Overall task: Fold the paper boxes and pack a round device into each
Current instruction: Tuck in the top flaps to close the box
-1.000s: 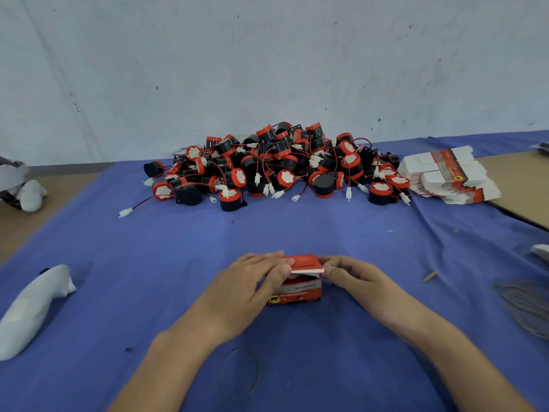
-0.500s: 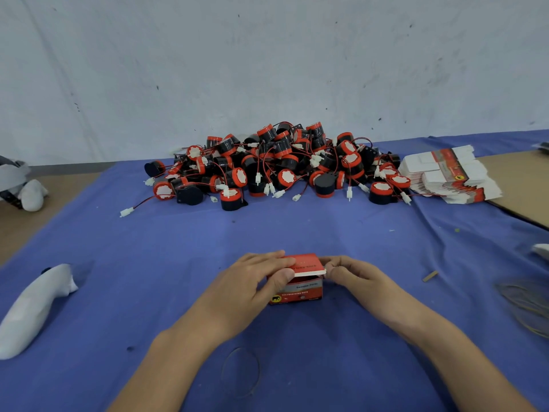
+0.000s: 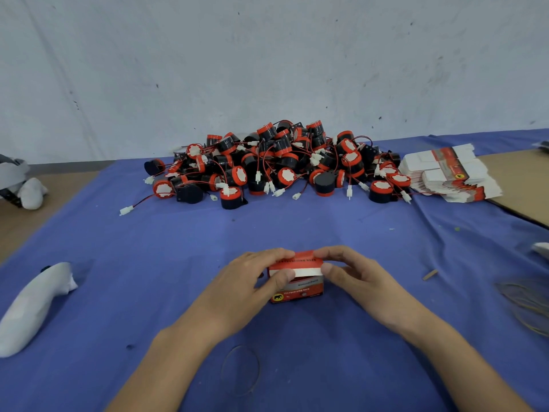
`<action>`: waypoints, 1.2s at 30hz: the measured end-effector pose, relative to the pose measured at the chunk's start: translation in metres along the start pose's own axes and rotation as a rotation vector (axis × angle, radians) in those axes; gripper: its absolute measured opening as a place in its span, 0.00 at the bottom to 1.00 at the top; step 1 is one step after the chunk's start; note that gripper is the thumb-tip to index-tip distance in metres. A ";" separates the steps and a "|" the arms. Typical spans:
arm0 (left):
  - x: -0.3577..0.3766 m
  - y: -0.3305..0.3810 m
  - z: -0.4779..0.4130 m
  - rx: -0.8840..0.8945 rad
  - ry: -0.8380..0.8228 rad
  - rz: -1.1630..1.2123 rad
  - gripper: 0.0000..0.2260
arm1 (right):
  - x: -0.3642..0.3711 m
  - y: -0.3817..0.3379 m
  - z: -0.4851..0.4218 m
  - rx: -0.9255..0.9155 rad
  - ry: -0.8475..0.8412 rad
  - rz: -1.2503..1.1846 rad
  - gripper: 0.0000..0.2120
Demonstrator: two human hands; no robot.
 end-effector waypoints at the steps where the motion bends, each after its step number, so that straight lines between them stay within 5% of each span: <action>1: -0.001 0.000 0.000 0.002 0.010 0.000 0.20 | -0.001 -0.001 0.000 -0.013 0.011 0.002 0.10; 8: -0.007 0.002 -0.003 0.024 0.065 0.016 0.18 | 0.002 0.000 -0.002 -0.052 0.101 0.011 0.08; 17: -0.006 0.001 0.000 0.004 0.090 0.109 0.10 | -0.004 -0.009 0.006 -0.153 0.306 0.348 0.05; 21: -0.004 -0.003 0.003 -0.024 0.092 0.140 0.07 | -0.004 -0.010 0.009 -0.184 0.288 0.404 0.11; 29: 0.000 -0.009 0.008 -0.024 0.080 0.145 0.08 | 0.005 -0.005 0.013 -0.202 0.237 0.537 0.07; 36: 0.001 -0.007 0.013 0.053 0.076 0.136 0.16 | 0.009 -0.010 0.016 -0.254 0.210 0.489 0.12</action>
Point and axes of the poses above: each hand's wrist, its own z-axis away from the middle knuckle, its own x-axis out of the palm, y = z × x, the point moved 9 cm from there along -z, towards the middle knuckle, and after that the axes turned 15 degrees about x, right-handed, at the moved point
